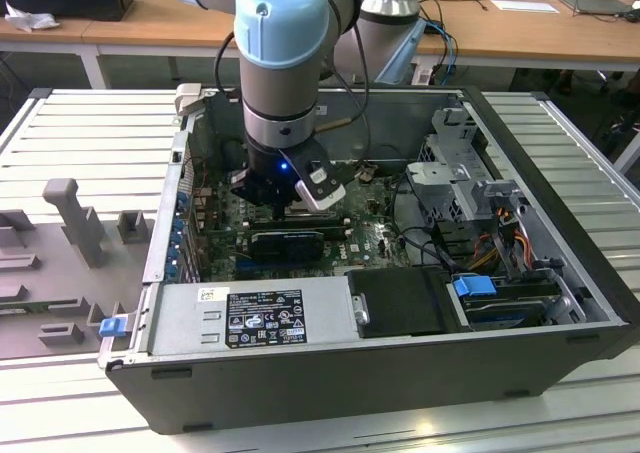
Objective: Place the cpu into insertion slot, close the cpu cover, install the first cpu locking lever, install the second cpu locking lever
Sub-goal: 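Install the second cpu locking lever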
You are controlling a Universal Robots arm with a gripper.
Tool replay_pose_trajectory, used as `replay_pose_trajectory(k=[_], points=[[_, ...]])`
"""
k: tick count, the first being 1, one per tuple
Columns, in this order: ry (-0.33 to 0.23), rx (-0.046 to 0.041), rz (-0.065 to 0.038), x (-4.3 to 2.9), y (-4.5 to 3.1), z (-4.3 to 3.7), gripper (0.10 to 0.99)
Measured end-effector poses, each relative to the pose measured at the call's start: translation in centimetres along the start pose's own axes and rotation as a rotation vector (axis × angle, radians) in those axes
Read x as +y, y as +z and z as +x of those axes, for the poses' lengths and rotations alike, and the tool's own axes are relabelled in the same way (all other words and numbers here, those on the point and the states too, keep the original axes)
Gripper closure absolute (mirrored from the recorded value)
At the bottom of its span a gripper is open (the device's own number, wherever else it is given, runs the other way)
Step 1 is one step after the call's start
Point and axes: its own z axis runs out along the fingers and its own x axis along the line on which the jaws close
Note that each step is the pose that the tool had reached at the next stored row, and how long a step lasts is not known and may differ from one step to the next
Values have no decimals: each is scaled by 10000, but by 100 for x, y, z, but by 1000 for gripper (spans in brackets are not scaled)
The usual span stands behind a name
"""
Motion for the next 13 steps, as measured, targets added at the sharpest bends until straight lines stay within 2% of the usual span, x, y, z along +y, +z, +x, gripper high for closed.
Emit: replay_pose_trajectory(k=[1,2,3,4,6,9,13], points=[[-12,-14,-138,-23,14,4,980],[-27,-29,-327,-67,15,18,980],[-37,-42,-456,-114,9,35,980],[-38,-52,-566,-121,12,39,980],[-40,-59,-646,-122,20,38,980],[-44,-85,-902,-129,52,39,980],[-60,-101,-1102,-133,80,53,980]])
